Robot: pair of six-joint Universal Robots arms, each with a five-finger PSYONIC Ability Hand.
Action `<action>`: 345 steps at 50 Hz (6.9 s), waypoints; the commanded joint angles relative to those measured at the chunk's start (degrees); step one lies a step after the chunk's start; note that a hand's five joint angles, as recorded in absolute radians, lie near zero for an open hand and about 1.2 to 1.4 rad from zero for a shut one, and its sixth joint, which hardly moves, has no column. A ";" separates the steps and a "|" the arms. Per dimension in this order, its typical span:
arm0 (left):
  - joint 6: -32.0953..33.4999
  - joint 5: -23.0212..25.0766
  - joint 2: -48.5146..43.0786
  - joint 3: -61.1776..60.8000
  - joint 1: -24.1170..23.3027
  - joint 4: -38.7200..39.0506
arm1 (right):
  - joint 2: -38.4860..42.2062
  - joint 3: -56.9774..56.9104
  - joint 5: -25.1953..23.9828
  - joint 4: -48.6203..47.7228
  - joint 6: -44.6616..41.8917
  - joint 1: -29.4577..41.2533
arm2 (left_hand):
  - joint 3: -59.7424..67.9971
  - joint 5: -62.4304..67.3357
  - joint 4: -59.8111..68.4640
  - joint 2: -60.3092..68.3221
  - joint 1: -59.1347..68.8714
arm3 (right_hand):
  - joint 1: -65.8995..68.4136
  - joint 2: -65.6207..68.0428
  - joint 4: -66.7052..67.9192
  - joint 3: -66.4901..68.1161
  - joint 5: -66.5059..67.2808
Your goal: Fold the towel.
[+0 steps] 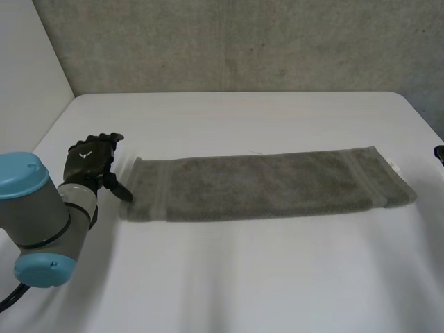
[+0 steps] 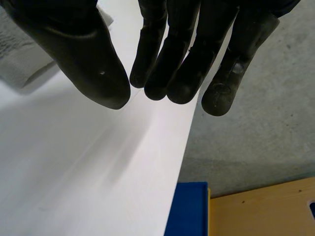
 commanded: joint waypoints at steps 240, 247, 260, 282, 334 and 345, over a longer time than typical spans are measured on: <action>20.95 -0.97 -6.22 7.33 -20.65 -11.71 | -0.28 14.47 -4.78 -10.69 21.26 27.50 | 38.82 30.11 37.62 38.04 37.91 | -14.16 -31.36 -31.57 -31.13 -19.17; 20.95 -1.41 -6.31 6.71 -20.56 -10.56 | -0.10 14.56 -4.86 -10.87 21.26 27.50 | 2.66 -6.05 1.47 1.88 1.75 | -4.89 -22.09 -22.30 -21.86 -9.90; 19.81 -2.73 -3.32 6.71 -19.68 -10.21 | -0.28 14.56 -4.78 -11.31 21.70 27.59 | -0.37 -9.08 -1.56 -1.14 -1.28 | 20.79 3.58 3.38 3.82 15.77; 9.17 -2.55 7.93 10.58 -17.48 -10.91 | -16.98 15.52 -16.55 4.77 16.77 13.70 | 0.47 -8.24 -0.72 -0.30 -0.44 | 20.79 3.58 3.38 3.82 15.77; 3.55 -2.73 -6.91 11.64 -21.35 -17.49 | 3.59 -0.73 -10.66 2.84 41.74 39.37 | 0.64 -8.07 -0.55 -0.14 -0.27 | -43.07 -60.28 -60.48 -60.04 -48.09; 3.29 -2.90 -6.15 13.65 -22.32 -18.20 | 4.23 -3.28 -7.68 3.63 41.65 38.67 | -0.03 -8.74 -1.22 -0.81 -0.94 | -49.21 -66.42 -66.62 -66.18 -54.23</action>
